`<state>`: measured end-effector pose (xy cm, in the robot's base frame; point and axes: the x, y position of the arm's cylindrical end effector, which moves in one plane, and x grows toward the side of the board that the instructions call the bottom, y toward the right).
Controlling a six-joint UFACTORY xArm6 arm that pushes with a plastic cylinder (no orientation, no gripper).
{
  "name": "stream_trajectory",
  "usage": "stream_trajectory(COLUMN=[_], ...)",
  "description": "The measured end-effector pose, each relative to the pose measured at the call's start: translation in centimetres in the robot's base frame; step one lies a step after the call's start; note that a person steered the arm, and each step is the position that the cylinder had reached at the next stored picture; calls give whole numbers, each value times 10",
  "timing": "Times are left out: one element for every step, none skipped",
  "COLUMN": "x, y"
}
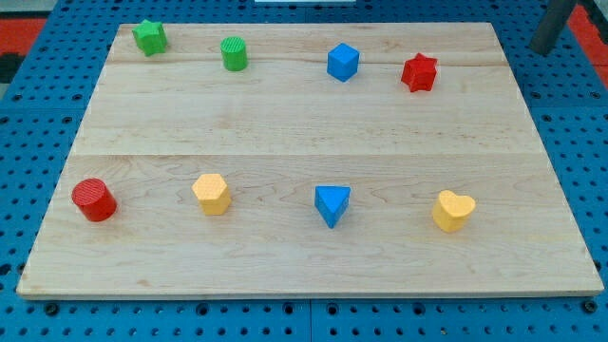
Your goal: Slightly push the red star towards the blue cube
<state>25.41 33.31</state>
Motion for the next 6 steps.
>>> stream_trajectory(x=[0,-3,-17,-24,-25,-25], y=[-23,-40,-67,-84,-89,-89])
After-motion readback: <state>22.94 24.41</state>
